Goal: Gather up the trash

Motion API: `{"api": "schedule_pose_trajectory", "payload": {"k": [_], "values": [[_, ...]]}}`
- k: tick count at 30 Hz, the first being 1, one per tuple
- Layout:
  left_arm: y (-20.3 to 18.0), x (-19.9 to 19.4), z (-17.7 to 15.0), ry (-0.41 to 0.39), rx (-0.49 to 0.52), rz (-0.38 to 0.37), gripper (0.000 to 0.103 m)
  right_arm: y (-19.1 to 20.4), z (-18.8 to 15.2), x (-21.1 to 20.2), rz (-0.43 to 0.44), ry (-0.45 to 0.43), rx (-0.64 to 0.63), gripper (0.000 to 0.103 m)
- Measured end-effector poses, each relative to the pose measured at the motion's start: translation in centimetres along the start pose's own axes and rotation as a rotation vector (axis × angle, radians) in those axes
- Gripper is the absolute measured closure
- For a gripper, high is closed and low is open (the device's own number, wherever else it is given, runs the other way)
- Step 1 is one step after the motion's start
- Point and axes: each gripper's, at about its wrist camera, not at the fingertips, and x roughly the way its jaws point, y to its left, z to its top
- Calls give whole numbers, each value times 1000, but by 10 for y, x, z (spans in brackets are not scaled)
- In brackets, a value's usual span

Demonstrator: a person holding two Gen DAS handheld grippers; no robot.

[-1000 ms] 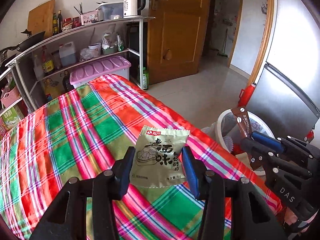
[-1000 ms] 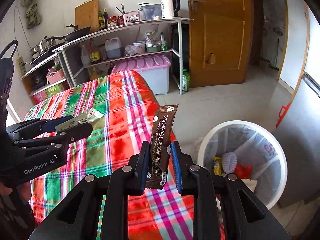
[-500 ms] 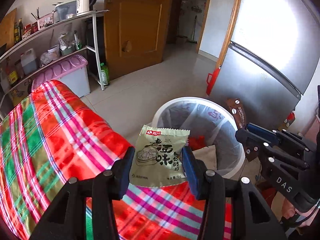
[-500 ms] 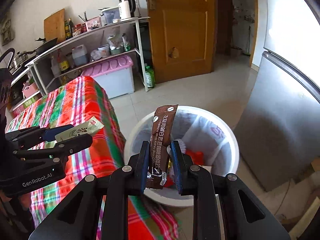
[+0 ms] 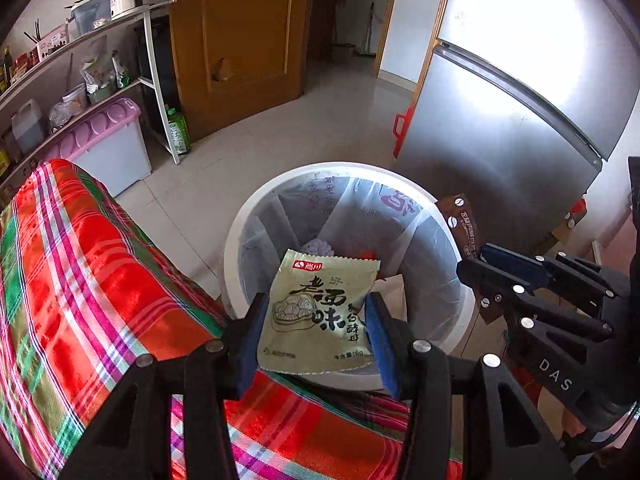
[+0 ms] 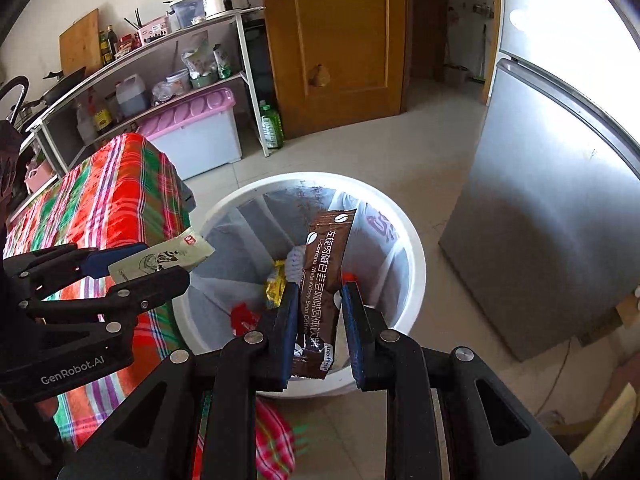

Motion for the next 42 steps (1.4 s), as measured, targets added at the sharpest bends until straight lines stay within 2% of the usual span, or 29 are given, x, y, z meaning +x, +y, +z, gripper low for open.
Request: {"api": "schedule_pose_trajectory", "payload": {"k": [9, 13, 15, 17, 18, 24, 30, 42], "values": [[-1, 12, 1, 26, -3, 29, 50, -8, -3, 27, 13, 69, -5, 80], [0, 16, 1, 32, -8, 29, 44, -10, -3, 34, 10, 87, 2, 78], [1, 17, 1, 35, -12, 32, 38, -9, -3, 36, 9, 95, 2, 70], [2, 17, 1, 33, -17, 39, 33, -9, -3, 37, 3, 93, 8, 54], [3, 17, 1, 33, -21, 39, 33, -10, -3, 37, 4, 91, 11, 53], [6, 12, -1, 24, -31, 45, 28, -11, -5, 32, 6, 78, 30, 52], [9, 2, -4, 8, -38, 47, 27, -9, -7, 23, 6, 58, 40, 51], [13, -38, -16, -82, -54, 73, 26, 4, -12, -8, -4, -6, 49, 51]]}}
